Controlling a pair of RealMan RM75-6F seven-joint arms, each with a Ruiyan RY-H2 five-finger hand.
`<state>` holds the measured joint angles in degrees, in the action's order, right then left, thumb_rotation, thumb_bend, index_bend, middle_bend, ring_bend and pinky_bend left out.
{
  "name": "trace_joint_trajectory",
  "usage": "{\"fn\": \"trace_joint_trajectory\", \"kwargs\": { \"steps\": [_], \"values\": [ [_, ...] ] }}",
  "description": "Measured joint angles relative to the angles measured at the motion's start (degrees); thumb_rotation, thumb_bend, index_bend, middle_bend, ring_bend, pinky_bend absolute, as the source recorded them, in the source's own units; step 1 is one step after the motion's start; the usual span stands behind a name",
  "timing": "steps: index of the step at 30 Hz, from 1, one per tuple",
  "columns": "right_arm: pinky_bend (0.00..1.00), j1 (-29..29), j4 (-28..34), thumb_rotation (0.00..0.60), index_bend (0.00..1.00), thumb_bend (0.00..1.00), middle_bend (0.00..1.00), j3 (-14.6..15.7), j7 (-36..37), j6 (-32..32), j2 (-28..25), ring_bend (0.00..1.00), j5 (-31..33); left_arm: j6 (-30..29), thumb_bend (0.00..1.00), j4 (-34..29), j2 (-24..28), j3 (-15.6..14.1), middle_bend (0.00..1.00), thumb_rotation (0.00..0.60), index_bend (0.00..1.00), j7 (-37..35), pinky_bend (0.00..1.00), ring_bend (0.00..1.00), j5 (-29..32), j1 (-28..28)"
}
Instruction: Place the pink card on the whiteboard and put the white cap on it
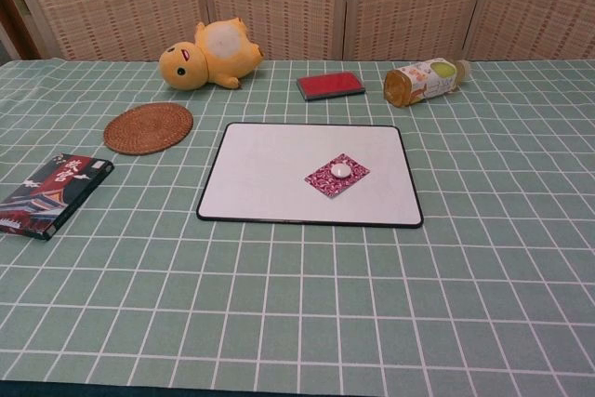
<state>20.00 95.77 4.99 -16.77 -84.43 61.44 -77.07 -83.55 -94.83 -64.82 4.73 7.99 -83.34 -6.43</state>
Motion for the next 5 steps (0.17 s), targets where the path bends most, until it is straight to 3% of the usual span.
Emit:
{"fn": "trace_joint_trajectory", "kwargs": {
  "steps": [5],
  "values": [
    [0.69, -3.93, -1.1, 0.6, 0.36, 0.3, 0.53, 0.51, 1.55, -3.35, -0.03, 0.51, -2.53, -0.66, 0.31, -0.33, -0.37, 0.26, 0.0, 0.6, 0.0, 0.73, 0.0, 0.0, 0.63, 0.12]
  ]
}}
